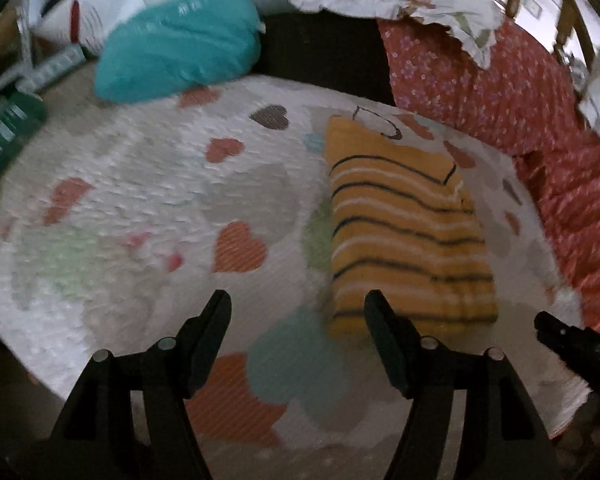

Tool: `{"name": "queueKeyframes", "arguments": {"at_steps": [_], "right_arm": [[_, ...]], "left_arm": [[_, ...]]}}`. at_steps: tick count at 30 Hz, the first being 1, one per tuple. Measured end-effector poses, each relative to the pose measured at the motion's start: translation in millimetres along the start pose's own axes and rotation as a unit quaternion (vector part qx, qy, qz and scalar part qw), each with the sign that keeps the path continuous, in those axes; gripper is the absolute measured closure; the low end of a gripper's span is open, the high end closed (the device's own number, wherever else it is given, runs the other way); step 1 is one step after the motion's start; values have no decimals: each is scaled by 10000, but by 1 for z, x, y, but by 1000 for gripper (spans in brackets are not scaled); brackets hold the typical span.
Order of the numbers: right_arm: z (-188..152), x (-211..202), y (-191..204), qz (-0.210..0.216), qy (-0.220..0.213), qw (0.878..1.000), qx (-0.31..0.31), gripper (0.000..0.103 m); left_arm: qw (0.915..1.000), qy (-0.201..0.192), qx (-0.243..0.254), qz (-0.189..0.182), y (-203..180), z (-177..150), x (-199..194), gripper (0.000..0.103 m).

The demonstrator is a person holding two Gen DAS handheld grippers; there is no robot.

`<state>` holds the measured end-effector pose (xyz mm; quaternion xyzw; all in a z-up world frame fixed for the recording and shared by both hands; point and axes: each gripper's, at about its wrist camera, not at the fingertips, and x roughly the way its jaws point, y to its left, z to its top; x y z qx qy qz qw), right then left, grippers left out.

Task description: Fold small clothes

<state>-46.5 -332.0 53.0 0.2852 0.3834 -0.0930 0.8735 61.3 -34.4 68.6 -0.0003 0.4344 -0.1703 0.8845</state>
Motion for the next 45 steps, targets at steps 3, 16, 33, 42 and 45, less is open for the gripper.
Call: {"name": "queueKeyframes", "arguments": {"at_steps": [3,16,33,42,45], "right_arm": [[-31,-10,10,-307,-11,9988,-376,54],[-95,-38,44,-676,-305,9877,-1374,52],[-98,-58,47,-933,-817,9827,-1378,45],[-96,-54,41,-902,-762,9852,-1242,44],[-96,-51,42,-916,-721,9849,-1280,44]], "left_arm": [[9988,-271,276,286,-4,-21,-20,35],[9936,-625,687,640,-16,-76,-101,23],[9789,-1767,356,962,-32,-2,-201,0],[9937,-574,371,883,-36,-52,-139,0],[9939,-291,465,958,-44,-64,-126,0]]}}
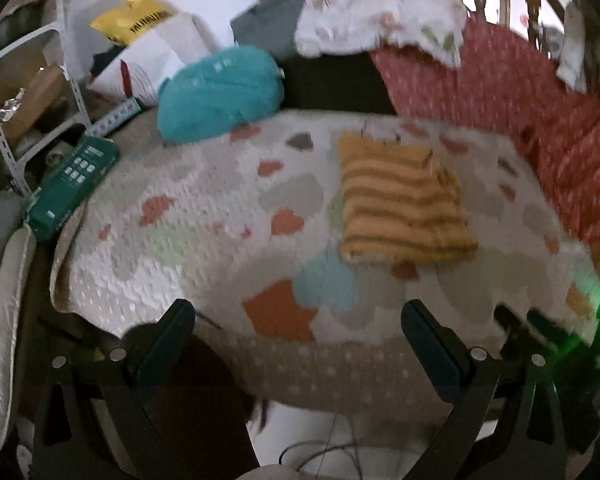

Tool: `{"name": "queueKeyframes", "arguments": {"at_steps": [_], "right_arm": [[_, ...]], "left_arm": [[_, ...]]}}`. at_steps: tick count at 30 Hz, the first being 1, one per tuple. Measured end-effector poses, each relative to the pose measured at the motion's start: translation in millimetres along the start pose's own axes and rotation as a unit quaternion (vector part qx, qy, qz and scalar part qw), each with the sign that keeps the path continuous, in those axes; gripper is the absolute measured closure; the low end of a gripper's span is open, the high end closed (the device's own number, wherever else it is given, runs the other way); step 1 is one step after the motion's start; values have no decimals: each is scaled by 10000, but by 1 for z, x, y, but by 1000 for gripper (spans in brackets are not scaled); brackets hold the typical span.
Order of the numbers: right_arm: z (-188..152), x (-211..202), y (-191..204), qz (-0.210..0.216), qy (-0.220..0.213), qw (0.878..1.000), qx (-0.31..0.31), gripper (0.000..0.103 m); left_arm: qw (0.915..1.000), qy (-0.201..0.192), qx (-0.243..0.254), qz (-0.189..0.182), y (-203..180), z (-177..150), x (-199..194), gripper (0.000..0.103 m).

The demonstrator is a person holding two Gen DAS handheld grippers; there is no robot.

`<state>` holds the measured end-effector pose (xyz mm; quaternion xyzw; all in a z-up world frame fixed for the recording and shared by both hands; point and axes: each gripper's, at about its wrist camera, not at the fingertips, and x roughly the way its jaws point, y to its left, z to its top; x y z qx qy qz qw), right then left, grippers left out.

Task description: Fold small clothes

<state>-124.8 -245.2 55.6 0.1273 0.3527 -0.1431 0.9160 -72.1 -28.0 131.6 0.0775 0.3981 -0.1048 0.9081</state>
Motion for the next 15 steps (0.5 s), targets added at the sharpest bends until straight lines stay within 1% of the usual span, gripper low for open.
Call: {"name": "queueKeyframes", "arguments": {"at_steps": [2,6,15], "right_arm": [[-1,2,3,-10,25,10000,-49,44],[-4,3,9,-19,41,9998,-186,44],[-6,5,15,-53,51,9996,-263,42]], "left_arm": [[9999,73,109,55,-7,-5,3,0],[9996,90,254,100,-13,-10,3,0],[9990,345,301,22,-14,-14,15,0]]}}
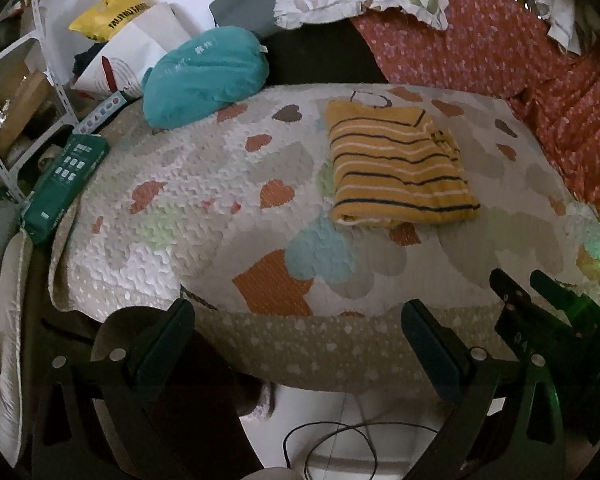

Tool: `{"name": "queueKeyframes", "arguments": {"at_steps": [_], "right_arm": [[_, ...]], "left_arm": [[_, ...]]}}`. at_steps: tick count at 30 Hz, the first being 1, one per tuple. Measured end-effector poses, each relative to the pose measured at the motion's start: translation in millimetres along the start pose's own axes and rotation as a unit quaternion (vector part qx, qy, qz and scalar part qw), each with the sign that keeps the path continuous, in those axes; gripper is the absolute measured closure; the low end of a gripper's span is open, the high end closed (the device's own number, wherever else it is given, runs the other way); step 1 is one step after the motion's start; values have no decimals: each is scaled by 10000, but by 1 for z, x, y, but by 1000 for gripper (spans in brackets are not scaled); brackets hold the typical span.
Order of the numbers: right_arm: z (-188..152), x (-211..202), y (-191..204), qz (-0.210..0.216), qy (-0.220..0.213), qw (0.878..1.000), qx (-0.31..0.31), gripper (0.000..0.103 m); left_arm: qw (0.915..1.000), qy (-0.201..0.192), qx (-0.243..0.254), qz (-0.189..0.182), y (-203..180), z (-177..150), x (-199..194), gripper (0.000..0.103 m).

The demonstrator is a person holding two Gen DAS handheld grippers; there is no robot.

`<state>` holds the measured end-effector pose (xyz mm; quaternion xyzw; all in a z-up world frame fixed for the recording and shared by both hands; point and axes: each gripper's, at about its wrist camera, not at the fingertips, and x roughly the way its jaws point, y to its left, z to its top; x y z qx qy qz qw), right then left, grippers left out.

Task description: Fold small clothes

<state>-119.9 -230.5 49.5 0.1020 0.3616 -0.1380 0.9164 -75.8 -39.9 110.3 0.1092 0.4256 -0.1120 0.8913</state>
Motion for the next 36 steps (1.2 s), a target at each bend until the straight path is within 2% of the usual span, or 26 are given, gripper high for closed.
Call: {"name": "queueKeyframes", "arguments": {"at_steps": [28,36], "right_arm": [[-2,9,-3,-12,197,9998,44,39],[-4,14,1,-23,292,9996,-38,38]], "left_arm": [[9971,678,-99,-320,-1,-14,31,0],[9966,749,-133,-331,-1,-16,35,0]]}}
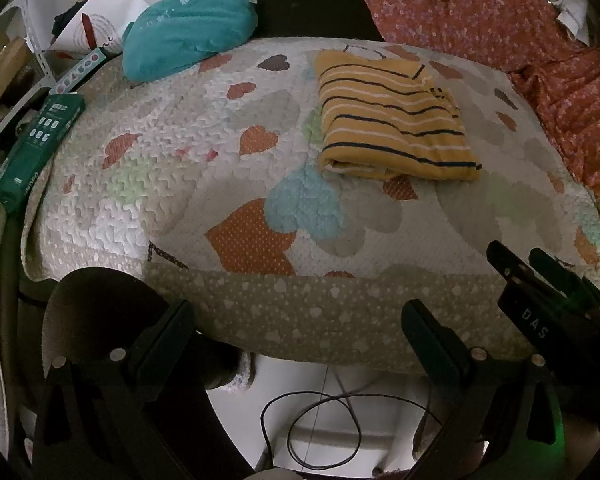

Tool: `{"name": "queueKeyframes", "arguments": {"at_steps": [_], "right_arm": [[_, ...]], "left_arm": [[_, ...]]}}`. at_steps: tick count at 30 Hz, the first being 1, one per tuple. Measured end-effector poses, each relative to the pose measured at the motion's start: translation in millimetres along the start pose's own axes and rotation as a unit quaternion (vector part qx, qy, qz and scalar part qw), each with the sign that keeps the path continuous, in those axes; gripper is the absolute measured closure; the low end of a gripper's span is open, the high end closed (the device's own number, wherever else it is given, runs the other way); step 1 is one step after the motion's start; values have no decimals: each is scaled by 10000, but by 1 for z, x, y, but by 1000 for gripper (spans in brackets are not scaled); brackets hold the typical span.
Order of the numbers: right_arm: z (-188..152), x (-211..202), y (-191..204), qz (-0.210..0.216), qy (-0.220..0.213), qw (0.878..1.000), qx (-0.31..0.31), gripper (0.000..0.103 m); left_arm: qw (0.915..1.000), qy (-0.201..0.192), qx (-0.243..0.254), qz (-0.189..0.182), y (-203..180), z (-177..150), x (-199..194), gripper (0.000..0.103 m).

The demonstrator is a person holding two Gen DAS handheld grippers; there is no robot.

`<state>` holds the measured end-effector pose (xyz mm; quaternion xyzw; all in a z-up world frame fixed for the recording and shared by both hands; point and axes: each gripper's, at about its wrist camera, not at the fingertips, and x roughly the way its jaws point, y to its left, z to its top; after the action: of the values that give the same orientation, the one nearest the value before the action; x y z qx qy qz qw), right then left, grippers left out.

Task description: Fold small clothes

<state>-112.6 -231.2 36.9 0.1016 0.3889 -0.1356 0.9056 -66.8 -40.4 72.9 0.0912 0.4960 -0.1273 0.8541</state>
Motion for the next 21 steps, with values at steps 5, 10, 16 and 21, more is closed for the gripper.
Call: {"name": "queueKeyframes", "arguments": {"at_steps": [5,10,16,21], "right_arm": [[-1,1,1,-6,27,10000,-9,38],[0,2,1,-3,53,10000,-20,38],[-1,2,3,-6,61,10000,-48,38],[-1,4,3,-7,74,10000,-53,38]], "left_arm": [[9999,92,-48,-21,1,-2,4,0],[9999,133,-73,-43,2,-2,6,0],[9997,208,-103,-64,2,-3,9,0],[9996,233,-122,-74,3,-4,10,0]]}}
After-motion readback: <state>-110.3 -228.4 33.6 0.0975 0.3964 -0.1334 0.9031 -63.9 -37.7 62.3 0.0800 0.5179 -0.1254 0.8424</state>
